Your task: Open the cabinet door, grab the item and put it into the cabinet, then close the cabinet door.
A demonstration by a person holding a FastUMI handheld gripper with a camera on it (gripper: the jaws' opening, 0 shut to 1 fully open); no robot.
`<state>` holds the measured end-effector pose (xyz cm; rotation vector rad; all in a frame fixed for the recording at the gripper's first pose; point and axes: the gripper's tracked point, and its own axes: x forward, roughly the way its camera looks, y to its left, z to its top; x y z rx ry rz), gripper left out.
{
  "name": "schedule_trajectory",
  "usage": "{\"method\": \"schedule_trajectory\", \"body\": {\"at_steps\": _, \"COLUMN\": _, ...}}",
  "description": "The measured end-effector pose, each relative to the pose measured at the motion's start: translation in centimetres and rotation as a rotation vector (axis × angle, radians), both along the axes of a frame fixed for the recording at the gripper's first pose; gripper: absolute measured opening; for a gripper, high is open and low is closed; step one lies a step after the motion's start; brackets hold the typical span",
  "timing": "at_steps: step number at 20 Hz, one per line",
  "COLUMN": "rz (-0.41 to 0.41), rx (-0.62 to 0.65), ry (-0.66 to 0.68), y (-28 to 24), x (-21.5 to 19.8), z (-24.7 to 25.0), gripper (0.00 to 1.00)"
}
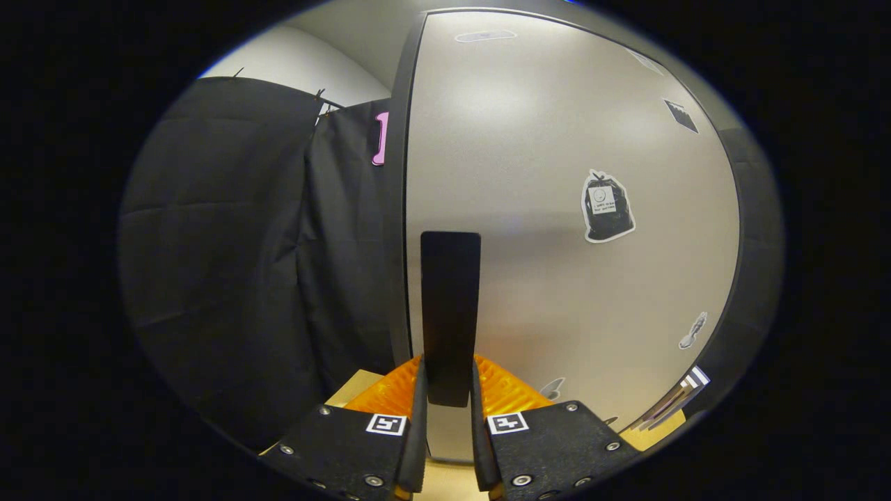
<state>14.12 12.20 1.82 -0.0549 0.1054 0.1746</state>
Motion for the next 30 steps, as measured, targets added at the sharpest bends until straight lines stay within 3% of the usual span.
{"method": "schedule_trajectory", "body": {"at_steps": 5, "rz": 0.043, "rx": 0.008, "ry": 0.017, "y": 0.1, "x": -2.3, "z": 0.1, "gripper": 0.25}}
{"method": "schedule_trajectory", "body": {"at_steps": 11, "rz": 0.124, "rx": 0.003, "ry": 0.028, "y": -1.8, "x": -7.8, "z": -0.8, "gripper": 0.26}}
{"method": "schedule_trajectory", "body": {"at_steps": 18, "rz": 0.270, "rx": 0.016, "ry": 0.041, "y": -6.2, "x": -14.6, "z": -0.9, "gripper": 0.26}}
{"method": "schedule_trajectory", "body": {"at_steps": 25, "rz": 0.464, "rx": 0.029, "ry": 0.052, "y": -7.1, "x": -15.9, "z": -1.1, "gripper": 0.26}}
{"method": "schedule_trajectory", "body": {"at_steps": 30, "rz": 0.545, "rx": 0.059, "ry": 0.048, "y": -8.5, "x": -16.0, "z": -1.3, "gripper": 0.25}}
